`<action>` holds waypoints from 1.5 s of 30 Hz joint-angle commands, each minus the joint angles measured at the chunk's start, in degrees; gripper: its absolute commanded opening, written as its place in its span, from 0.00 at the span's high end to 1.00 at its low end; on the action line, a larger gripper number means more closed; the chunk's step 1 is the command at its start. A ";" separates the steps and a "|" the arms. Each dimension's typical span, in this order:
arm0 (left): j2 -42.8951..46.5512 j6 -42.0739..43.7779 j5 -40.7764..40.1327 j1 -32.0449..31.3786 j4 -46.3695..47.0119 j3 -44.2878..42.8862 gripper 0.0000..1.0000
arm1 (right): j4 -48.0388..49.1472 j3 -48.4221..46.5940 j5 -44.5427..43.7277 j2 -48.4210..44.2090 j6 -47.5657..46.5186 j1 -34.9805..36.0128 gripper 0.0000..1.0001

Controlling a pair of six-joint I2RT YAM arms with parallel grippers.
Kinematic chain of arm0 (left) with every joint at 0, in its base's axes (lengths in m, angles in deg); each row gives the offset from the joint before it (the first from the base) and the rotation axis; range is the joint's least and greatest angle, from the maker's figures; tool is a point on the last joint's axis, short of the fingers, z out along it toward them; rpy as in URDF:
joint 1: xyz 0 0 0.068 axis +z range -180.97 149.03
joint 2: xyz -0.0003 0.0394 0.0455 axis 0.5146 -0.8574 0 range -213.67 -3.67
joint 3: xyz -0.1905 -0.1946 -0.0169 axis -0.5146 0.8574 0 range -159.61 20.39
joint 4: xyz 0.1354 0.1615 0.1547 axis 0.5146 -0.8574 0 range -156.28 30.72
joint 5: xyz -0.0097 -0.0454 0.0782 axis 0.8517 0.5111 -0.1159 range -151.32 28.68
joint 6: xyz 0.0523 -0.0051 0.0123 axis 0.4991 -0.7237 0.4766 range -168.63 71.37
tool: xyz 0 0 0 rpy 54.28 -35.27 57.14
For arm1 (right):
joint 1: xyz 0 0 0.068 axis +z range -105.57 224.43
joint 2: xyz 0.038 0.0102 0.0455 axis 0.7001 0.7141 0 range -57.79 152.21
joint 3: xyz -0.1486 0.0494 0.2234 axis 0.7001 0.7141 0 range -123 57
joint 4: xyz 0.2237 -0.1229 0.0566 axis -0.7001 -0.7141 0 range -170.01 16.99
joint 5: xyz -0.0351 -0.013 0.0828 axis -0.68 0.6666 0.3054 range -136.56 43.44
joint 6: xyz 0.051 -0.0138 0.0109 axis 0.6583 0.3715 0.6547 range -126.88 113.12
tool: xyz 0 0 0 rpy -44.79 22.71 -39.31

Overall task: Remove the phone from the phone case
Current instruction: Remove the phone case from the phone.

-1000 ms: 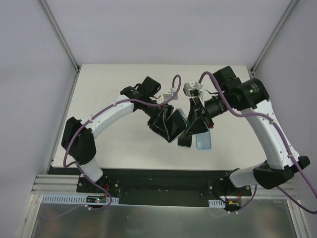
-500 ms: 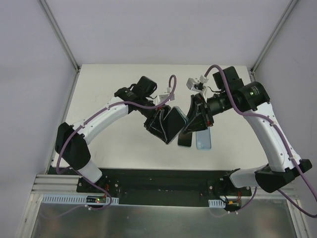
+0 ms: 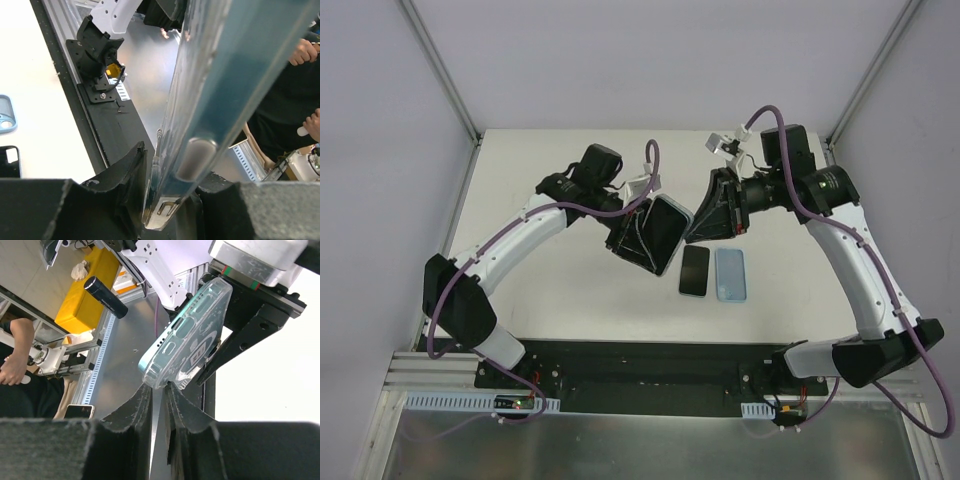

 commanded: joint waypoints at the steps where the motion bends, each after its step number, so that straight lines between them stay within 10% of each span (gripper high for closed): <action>1: 1.78 0.12 3.05 0.79 1.40 0.81 1.00 | 10.40 0.74 7.93 -3.51 8.78 -0.39 1.00; 8: 2.66 -0.15 -3.43 2.02 1.22 0.90 1.00 | 14.11 2.85 1.78 -5.62 14.58 -0.74 0.99; 21: 3.28 1.08 -16.90 4.57 -0.71 0.02 1.00 | 8.05 0.05 -10.79 -9.05 11.96 -0.91 0.57; 45: 4.68 2.31 -17.95 3.96 -3.44 0.90 1.00 | 13.15 -4.79 -16.60 -0.61 12.75 1.37 0.44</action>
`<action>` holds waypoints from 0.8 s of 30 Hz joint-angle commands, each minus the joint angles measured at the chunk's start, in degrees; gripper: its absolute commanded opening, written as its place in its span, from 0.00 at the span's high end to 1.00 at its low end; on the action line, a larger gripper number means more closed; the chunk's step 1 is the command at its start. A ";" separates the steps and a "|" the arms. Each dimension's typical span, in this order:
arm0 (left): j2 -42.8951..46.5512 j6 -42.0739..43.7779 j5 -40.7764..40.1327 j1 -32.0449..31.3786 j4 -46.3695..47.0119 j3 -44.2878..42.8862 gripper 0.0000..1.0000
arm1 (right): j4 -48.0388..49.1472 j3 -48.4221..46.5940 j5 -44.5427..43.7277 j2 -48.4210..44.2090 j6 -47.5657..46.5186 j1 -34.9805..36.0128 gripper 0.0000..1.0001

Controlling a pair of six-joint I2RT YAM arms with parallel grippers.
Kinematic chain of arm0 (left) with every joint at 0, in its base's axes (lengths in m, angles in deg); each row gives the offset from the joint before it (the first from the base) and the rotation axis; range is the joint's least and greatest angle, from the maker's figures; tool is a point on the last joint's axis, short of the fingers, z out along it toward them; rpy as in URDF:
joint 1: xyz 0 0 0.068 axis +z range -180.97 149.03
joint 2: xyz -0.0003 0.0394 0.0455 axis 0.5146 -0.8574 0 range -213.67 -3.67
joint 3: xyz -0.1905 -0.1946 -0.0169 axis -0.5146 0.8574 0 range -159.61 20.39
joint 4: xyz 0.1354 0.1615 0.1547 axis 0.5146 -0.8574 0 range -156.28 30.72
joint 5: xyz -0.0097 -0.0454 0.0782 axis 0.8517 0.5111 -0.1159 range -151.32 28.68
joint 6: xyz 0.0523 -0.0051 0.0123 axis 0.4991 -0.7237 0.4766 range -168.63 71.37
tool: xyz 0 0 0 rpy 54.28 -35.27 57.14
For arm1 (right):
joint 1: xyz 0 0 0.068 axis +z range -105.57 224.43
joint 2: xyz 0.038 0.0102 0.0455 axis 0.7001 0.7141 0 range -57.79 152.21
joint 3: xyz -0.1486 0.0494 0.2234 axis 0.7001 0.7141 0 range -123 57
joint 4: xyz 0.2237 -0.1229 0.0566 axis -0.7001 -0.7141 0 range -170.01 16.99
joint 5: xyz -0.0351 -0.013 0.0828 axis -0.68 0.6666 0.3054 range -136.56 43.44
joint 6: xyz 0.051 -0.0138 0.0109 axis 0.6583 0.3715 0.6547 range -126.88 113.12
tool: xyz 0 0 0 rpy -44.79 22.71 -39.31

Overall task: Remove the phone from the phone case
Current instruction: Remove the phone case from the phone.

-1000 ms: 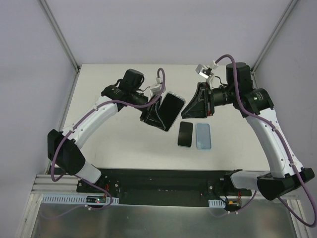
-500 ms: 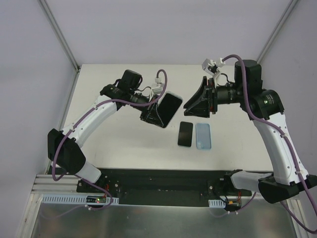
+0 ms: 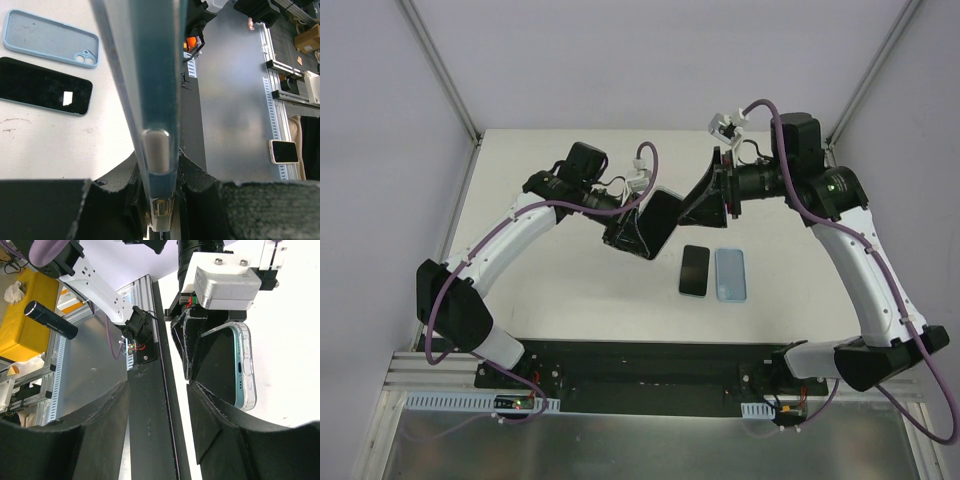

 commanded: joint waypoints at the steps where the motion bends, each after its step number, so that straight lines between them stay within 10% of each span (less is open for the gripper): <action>1: 2.74 1.48 2.26 -0.61 0.21 0.20 1.00 | 2.41 -2.67 -0.58 1.38 -0.06 1.46 0.44; 24: 2.91 2.01 4.28 -1.05 -0.49 1.08 1.00 | 0.57 -3.29 -4.01 2.70 -4.72 2.34 0.45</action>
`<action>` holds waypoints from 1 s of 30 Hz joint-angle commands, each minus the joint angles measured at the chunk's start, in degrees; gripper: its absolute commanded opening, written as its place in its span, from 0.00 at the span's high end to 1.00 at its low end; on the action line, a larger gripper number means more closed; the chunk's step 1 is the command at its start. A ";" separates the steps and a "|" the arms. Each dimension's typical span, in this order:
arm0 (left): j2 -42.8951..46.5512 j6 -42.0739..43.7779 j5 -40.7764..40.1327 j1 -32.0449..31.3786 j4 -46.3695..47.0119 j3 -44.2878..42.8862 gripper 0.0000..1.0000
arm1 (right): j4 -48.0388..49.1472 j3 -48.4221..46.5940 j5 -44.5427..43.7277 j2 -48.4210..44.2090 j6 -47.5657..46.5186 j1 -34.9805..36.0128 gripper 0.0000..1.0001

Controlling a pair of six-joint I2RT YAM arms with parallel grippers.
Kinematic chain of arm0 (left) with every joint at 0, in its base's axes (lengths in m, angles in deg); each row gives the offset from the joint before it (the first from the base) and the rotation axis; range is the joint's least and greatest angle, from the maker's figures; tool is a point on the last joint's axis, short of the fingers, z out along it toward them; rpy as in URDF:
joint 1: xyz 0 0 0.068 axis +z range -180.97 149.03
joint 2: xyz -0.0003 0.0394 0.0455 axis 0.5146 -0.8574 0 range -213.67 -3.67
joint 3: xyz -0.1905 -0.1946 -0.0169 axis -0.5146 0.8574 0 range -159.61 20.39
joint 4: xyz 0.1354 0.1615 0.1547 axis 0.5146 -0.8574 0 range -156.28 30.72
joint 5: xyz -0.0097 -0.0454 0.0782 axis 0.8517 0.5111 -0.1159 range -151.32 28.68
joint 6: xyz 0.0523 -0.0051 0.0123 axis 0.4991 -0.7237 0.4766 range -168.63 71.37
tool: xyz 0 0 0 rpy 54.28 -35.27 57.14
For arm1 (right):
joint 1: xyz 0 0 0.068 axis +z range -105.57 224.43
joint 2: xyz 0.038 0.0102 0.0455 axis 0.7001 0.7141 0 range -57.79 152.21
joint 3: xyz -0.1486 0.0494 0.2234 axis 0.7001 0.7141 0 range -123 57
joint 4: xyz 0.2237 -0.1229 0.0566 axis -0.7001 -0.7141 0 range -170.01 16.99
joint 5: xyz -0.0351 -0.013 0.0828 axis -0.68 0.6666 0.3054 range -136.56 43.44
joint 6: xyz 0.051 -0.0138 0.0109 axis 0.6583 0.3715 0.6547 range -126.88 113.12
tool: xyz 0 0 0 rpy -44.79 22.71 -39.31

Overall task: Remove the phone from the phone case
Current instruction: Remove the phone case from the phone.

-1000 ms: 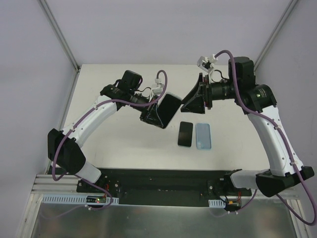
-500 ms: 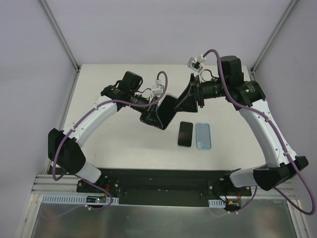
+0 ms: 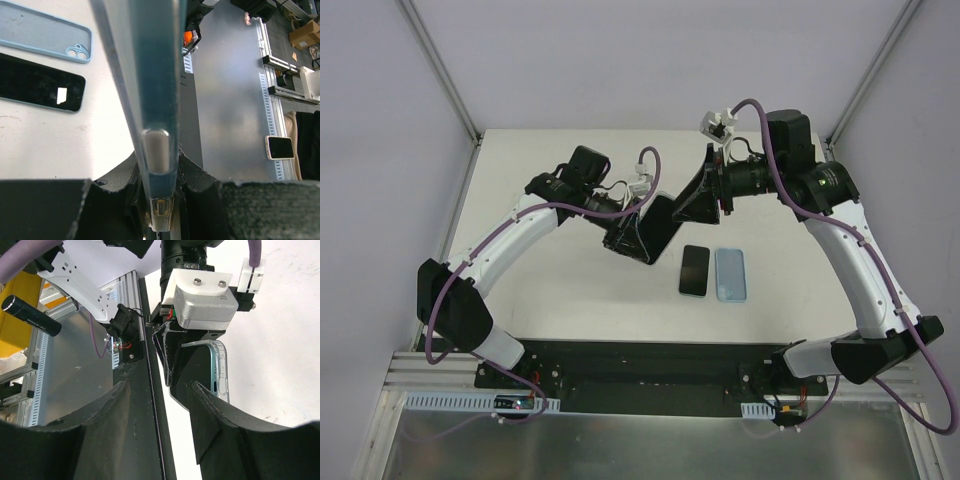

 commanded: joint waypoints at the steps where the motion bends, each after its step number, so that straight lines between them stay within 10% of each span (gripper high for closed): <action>1: 2.89 1.31 4.24 -0.37 0.38 -0.08 1.00 | 0.35 -1.48 -0.58 -0.21 -1.97 0.20 0.45; 30: 3.33 2.01 5.82 -0.38 -0.14 0.27 1.00 | 0.97 2.83 -1.81 -0.65 -3.46 0.20 0.45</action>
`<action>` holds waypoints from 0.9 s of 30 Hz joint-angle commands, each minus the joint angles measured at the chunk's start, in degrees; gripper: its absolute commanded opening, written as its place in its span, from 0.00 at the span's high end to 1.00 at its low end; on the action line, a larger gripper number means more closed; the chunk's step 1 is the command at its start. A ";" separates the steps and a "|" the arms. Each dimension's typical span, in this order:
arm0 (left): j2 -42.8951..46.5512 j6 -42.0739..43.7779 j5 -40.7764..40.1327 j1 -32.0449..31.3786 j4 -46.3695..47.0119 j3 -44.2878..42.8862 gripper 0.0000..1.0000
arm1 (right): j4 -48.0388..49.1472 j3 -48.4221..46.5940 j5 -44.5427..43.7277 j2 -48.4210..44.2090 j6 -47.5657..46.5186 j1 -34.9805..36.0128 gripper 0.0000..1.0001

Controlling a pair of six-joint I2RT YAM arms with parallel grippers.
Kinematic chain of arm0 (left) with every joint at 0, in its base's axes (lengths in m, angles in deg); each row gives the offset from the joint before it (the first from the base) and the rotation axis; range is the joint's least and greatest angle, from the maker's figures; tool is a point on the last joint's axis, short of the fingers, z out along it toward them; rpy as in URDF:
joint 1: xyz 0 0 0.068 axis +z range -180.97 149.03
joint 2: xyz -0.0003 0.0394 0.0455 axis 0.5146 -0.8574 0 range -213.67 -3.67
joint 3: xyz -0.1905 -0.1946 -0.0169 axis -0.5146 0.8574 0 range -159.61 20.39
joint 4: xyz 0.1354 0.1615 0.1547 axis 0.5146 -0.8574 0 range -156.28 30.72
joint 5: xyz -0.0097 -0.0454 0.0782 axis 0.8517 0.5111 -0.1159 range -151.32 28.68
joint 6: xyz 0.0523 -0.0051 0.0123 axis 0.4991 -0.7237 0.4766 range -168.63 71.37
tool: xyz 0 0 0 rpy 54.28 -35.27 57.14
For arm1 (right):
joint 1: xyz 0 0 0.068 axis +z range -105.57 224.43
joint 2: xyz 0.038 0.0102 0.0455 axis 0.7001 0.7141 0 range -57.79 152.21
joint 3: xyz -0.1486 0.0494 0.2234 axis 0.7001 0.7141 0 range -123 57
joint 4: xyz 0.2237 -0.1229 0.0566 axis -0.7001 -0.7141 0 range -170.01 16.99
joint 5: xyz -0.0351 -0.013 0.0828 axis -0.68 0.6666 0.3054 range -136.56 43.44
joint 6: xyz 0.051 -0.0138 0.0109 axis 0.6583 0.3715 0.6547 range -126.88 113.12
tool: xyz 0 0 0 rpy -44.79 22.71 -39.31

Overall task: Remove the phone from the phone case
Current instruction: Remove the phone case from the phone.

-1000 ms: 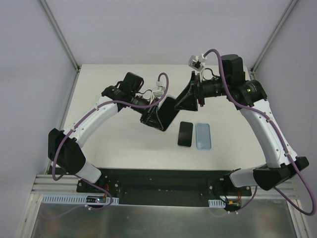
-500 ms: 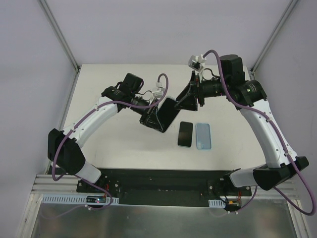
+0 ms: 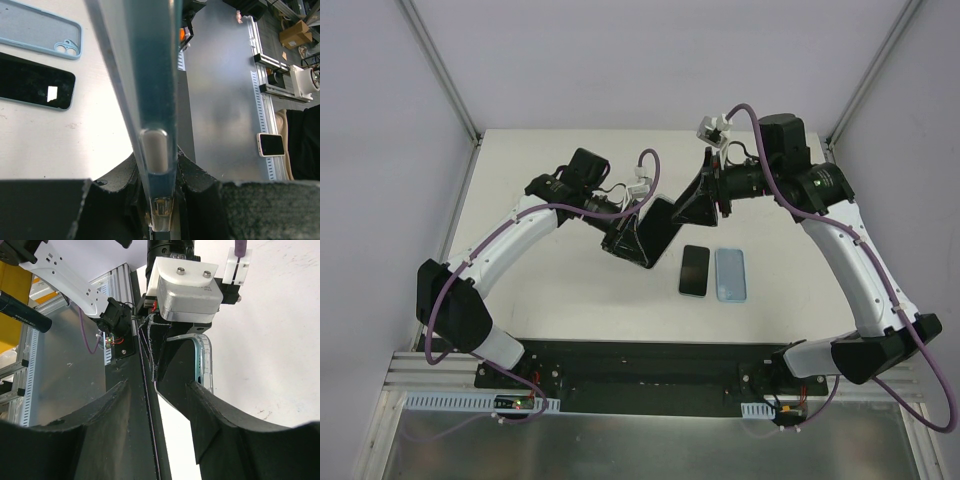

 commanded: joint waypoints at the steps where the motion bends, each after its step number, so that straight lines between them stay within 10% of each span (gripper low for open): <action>1: 3.05 1.71 4.55 -0.38 1.23 -0.54 1.00 | 1.03 0.78 0.18 -0.56 -1.21 0.28 0.45; 27: 3.22 4.25 4.64 -0.46 0.27 0.08 1.00 | 1.21 -2.74 1.94 -1.61 1.69 0.28 0.46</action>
